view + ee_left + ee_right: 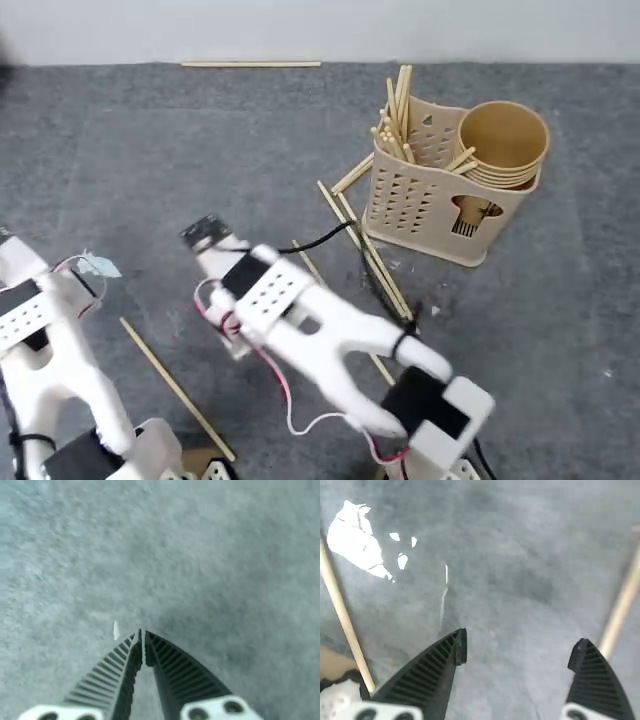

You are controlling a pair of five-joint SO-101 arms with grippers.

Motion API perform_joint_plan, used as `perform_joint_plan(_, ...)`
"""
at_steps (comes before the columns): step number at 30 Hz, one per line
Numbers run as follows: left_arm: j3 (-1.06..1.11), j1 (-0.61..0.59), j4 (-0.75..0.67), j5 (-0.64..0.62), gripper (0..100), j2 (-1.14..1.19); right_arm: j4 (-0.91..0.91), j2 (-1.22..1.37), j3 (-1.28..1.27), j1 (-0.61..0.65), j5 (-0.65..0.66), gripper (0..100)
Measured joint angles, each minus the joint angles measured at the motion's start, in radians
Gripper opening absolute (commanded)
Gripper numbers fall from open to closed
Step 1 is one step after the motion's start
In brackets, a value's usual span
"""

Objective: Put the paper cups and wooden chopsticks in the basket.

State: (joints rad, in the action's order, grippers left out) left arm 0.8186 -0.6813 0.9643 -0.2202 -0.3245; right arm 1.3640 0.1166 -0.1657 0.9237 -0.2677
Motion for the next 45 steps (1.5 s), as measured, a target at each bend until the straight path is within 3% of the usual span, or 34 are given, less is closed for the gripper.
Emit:
perform_joint_plan(11, 0.098, 0.126, 0.095, 0.075, 1, -0.002, 0.265, -0.376, 0.0, -0.193, 0.017, 32.8)
perform_joint_plan(16, 0.112, 0.138, 0.101, 0.12, 7, -0.002, 0.288, -0.54, -0.092, -0.284, 0.077, 32.9)
perform_joint_plan(22, 0.15, 0.138, 0.104, 0.121, 15, -0.002, 0.23, -0.721, -0.288, -0.301, 0.089, 32.9)
perform_joint_plan(34, 0.196, 0.149, 0.069, 0.121, 12, -0.002, 0.184, -1.014, -0.397, -0.302, 0.092, 32.9)
perform_joint_plan(38, 0.232, 0.212, 0.023, 0.121, 2, -0.003, 0.212, -1.039, -0.397, -0.302, 0.133, 32.9)
perform_joint_plan(45, 0.232, 0.356, 0.018, 0.063, 1, -0.003, 0.261, -1.04, -0.397, -0.336, 0.149, 32.9)
